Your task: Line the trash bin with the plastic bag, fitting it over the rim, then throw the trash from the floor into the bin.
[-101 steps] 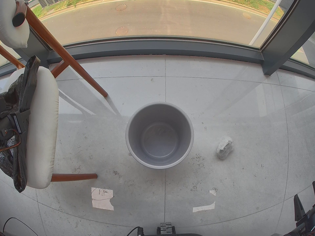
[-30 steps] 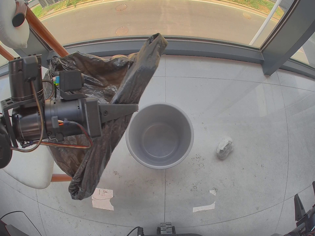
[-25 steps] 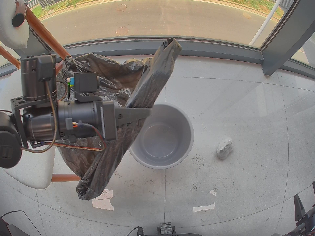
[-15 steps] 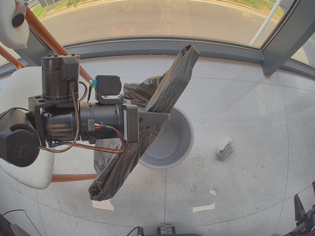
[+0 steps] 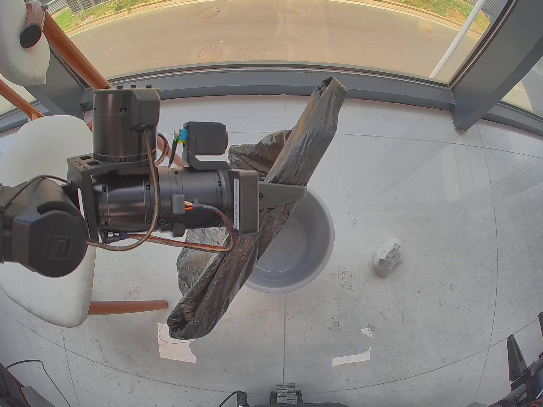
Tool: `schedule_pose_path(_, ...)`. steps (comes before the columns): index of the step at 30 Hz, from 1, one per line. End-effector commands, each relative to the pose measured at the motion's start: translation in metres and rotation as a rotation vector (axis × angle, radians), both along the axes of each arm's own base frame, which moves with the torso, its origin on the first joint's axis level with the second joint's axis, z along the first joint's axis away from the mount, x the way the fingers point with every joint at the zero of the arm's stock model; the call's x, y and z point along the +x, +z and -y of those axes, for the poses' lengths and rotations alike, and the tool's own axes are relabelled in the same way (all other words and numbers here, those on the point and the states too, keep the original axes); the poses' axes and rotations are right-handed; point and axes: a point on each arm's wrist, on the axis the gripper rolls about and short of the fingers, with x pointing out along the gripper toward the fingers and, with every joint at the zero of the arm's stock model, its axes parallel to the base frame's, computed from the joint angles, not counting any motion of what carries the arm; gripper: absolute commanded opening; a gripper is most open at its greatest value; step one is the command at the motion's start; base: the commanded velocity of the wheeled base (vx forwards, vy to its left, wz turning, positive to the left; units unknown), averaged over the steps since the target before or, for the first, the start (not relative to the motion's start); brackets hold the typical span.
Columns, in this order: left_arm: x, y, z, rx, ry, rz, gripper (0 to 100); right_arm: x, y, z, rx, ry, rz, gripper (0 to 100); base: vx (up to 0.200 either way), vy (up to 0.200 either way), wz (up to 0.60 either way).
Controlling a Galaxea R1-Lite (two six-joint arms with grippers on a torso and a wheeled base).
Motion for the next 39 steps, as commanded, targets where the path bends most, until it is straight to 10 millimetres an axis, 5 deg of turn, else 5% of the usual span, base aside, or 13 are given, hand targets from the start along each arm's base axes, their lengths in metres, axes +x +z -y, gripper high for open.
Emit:
schedule_pose_path(1,-0.009,0.006,0.005,-0.01,-0.024,0.015,0,0.0,-0.005,0.0,0.0,0.001,-0.006,100,0.0,0.0,0.0)
schedule_pose_path(16,-0.039,0.021,0.003,-0.008,-0.027,0.028,0,0.0,-0.005,0.0,0.0,0.001,-0.006,100,0.0,0.0,0.0)
schedule_pose_path(39,-0.029,-0.009,-0.003,0.097,0.074,0.008,0,0.0,-0.005,0.0,0.003,0.001,-0.006,100,0.0,0.0,0.0)
